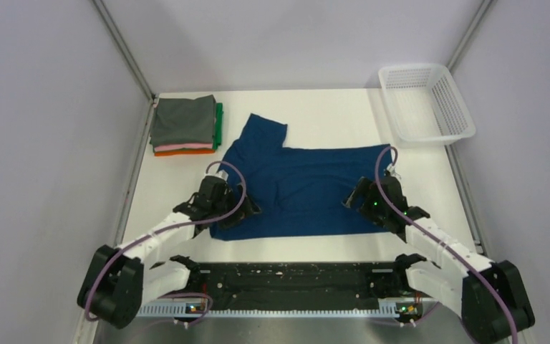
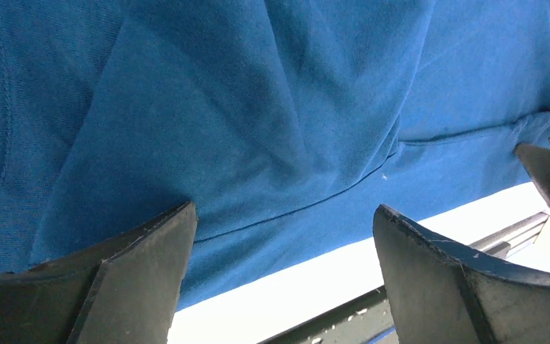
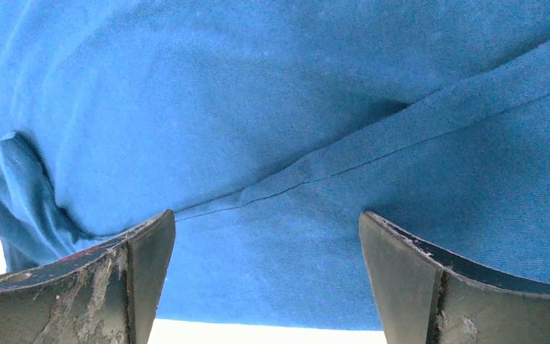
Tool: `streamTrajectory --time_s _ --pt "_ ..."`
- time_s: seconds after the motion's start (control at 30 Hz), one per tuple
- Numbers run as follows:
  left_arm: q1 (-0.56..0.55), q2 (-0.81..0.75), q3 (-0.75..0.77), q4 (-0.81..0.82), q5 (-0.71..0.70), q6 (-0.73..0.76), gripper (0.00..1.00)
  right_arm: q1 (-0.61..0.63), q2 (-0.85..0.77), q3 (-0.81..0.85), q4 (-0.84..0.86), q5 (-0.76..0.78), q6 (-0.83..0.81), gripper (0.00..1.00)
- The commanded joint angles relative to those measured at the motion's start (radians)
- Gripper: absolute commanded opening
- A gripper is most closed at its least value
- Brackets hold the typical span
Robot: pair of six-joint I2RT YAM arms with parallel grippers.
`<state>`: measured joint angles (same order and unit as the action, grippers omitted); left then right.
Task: Fold and stack the t-shirts
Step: Fold the flattened tshirt in 1/3 of the way, then grab the side of the flattened tshirt furthest away from the robot with both arms
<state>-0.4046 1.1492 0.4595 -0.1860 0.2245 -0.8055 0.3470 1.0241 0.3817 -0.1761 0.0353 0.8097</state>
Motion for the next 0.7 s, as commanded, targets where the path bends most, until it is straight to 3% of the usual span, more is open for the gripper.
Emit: streamTrajectory --time_s 0.0,0.4,0.67 --pt "-0.043 -0.159 -0.104 -0.280 -0.104 -0.120 0.99 0.034 -0.135 -0.079 -0.358 -0.063 0.120 0.99" --pt "-0.081 -0.498 -0.124 -0.629 -0.133 -0.251 0.99 0.168 -0.352 -0.102 -0.553 -0.039 0.236 0.99" --pt "-0.082 -0.552 -0.057 -0.690 -0.114 -0.227 0.99 0.168 -0.438 -0.002 -0.569 0.054 0.154 0.99"
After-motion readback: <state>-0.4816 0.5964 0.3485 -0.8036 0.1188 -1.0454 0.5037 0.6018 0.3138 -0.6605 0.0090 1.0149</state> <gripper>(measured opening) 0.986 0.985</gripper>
